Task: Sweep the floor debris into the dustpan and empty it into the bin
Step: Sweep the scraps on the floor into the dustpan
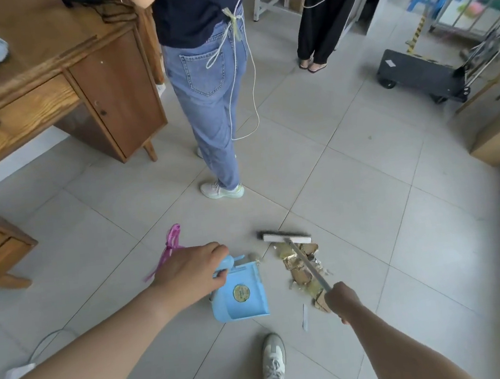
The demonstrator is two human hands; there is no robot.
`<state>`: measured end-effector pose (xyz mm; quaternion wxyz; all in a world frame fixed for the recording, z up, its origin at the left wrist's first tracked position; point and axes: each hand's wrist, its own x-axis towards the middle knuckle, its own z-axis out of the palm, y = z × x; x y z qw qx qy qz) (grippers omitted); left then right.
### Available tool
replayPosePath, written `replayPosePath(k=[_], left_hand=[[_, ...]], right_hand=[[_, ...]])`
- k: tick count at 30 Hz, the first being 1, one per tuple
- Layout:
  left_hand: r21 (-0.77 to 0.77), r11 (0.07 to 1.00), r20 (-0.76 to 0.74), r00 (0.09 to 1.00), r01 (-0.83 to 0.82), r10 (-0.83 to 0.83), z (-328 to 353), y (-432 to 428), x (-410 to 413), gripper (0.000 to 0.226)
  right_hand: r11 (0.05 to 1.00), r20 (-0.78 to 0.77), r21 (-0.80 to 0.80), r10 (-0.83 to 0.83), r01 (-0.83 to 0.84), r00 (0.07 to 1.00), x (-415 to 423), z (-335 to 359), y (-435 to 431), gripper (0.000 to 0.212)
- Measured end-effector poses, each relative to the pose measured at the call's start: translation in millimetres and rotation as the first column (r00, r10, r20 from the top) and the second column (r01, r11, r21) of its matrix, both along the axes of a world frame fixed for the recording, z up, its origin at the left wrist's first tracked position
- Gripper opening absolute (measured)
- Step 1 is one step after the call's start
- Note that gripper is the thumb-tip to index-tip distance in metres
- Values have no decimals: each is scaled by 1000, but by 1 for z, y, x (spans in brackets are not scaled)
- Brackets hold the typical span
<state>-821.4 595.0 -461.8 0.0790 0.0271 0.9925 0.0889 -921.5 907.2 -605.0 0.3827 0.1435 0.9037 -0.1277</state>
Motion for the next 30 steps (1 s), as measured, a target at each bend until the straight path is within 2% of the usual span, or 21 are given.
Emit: replayPosePath(k=[3, 9, 17, 20, 24, 30], left_hand=[[-29, 999, 15, 1000, 25, -25, 1, 0, 21, 18], [-25, 1000, 41, 999, 3, -2, 9, -2, 47, 19], [-10, 987, 41, 986, -162, 163, -3, 22, 61, 17], [-46, 981, 56, 980, -190, 192, -6, 41, 56, 16], [-118, 984, 72, 987, -137, 146, -7, 59, 35, 18], [-197, 979, 2, 999, -46, 47, -5, 87, 19, 17]], right_hand=[[998, -74, 38, 58, -56, 996, 20, 12, -20, 32], [958, -96, 120, 274, -262, 957, 34, 23, -45, 40], [839, -48, 200, 525, -507, 850, 11, 6, -48, 40], [830, -15, 199, 534, -521, 845, -5, 5, -25, 36], [839, 18, 200, 514, -507, 858, -37, 7, 14, 35], [771, 99, 309, 556, -557, 825, -82, 20, 82, 34]])
